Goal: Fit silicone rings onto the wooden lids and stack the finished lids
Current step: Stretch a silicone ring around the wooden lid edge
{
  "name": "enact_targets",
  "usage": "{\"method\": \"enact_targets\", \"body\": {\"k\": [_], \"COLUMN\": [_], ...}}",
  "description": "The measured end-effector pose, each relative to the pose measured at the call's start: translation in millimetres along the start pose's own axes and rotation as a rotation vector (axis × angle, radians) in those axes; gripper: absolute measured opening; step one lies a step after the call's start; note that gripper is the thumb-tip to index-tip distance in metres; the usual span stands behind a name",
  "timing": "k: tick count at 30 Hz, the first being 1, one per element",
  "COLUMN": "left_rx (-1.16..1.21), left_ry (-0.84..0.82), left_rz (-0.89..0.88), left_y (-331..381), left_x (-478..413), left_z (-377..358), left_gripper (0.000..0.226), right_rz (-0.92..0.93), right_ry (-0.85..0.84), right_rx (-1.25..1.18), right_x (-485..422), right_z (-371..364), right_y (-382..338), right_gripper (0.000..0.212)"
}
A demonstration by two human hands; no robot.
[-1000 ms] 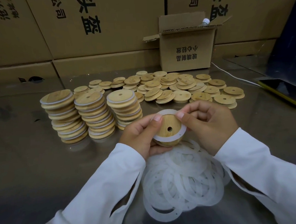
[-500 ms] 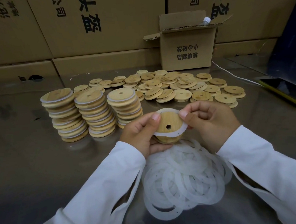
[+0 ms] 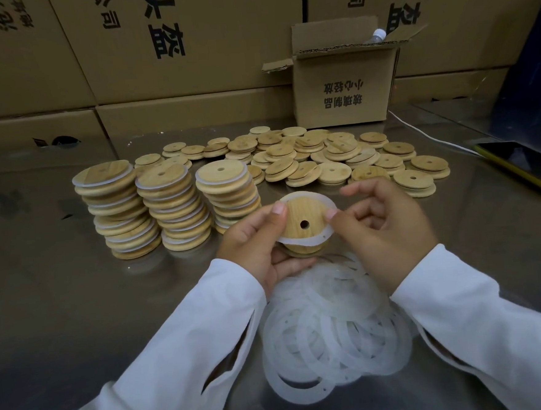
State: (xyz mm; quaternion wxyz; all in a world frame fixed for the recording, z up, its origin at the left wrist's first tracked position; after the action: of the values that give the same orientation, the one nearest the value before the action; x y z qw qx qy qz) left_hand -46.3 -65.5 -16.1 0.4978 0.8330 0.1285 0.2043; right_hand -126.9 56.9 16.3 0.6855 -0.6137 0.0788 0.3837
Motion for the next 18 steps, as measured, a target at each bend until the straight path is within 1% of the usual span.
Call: {"method": "enact_targets", "body": {"k": [1, 3, 5, 8, 11, 14, 18], "left_rx": [0.005, -0.009, -0.043, -0.085, -0.182, -0.240, -0.317], "left_ry": [-0.009, -0.040, -0.068, -0.085, -0.046, 0.017, 0.061], "left_rz": [-0.001, -0.007, -0.022, -0.054, -0.105, -0.145, -0.183], "left_y": [0, 1, 0, 0, 2, 4, 6], "left_x": [0, 1, 3, 4, 2, 0, 4], "left_z": [-1, -3, -5, -5, -1, 4, 4], "left_gripper": [0.018, 0.024, 0.032, 0.039, 0.038, 0.026, 0.019], "right_rz": [-0.006, -0.011, -0.010, -0.005, 0.028, 0.088, 0.133], "right_ry": [0.022, 0.050, 0.049, 0.040, 0.011, -0.051, -0.104], "right_rx": [0.018, 0.035, 0.038, 0.020, 0.013, 0.035, 0.050], "right_x": [1, 1, 0, 0, 1, 3, 4], "right_z": [1, 3, 3, 4, 2, -2, -5], "right_y": [1, 2, 2, 1, -3, -8, -11], "right_gripper": [0.021, 0.017, 0.011, 0.012, 0.010, 0.011, 0.013]}}
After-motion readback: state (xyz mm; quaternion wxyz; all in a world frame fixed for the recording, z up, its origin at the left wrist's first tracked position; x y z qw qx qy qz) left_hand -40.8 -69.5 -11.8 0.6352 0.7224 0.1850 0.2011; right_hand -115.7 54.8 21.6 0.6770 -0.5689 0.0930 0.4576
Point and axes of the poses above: each hand's wrist, its own x-axis away from the middle knuckle, its own z-axis out of the back of the hand, y = z × x, the point moved 6 cm from there along -x, towards the middle knuckle, and after that the axes turned 15 degrees about z, right-handed, at the moved point
